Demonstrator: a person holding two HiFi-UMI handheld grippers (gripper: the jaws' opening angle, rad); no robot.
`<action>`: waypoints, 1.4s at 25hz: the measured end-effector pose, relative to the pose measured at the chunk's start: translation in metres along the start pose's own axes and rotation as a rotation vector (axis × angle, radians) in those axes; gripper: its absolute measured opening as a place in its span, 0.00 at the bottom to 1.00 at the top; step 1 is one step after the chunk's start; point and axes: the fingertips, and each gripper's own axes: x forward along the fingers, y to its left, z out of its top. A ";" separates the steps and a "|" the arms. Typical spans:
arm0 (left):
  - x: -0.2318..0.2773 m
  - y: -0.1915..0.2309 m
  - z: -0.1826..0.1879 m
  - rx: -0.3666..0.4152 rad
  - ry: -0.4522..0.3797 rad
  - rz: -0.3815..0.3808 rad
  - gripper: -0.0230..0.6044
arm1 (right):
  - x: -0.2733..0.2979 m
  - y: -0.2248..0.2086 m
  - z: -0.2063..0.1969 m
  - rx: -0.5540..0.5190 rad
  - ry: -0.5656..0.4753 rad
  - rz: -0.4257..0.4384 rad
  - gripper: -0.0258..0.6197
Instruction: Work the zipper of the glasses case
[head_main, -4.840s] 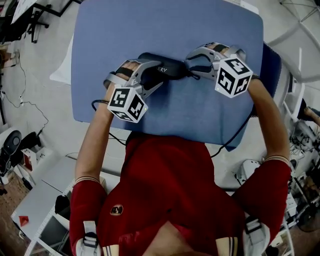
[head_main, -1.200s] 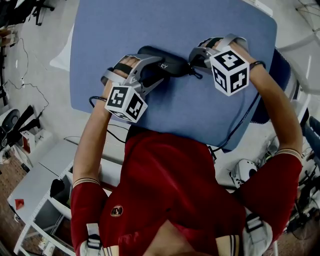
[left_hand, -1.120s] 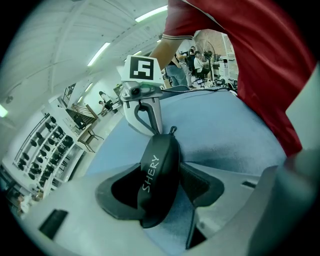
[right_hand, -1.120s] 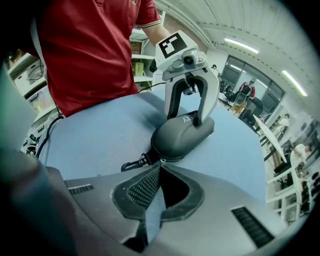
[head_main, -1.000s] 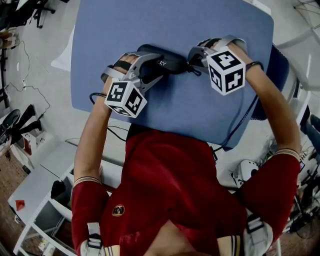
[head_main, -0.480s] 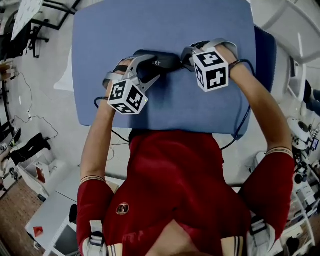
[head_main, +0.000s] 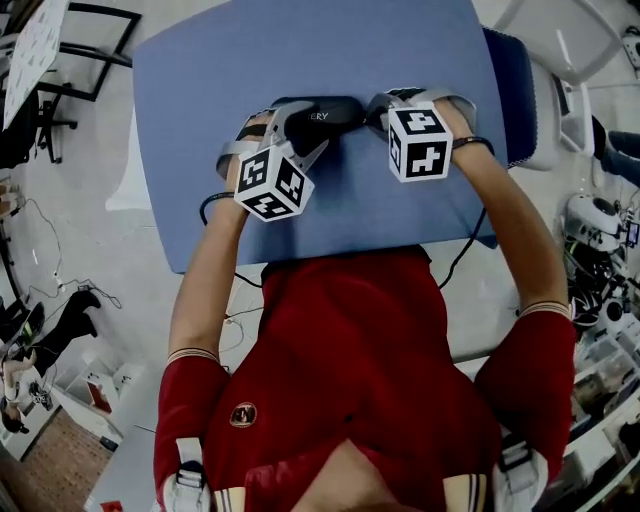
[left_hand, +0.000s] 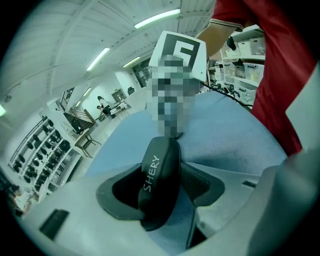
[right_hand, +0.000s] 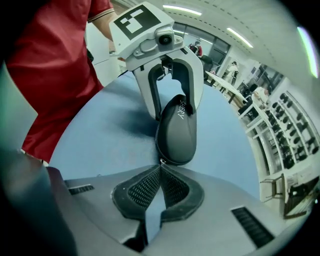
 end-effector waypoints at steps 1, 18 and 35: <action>-0.001 0.000 -0.001 0.000 -0.002 0.000 0.42 | 0.000 0.001 0.003 0.036 -0.001 -0.010 0.04; 0.001 0.000 0.002 0.019 -0.017 -0.011 0.42 | 0.007 0.013 0.031 0.521 -0.081 -0.224 0.04; -0.003 -0.012 0.003 0.058 0.005 -0.030 0.42 | 0.015 0.022 0.052 0.637 -0.126 -0.311 0.04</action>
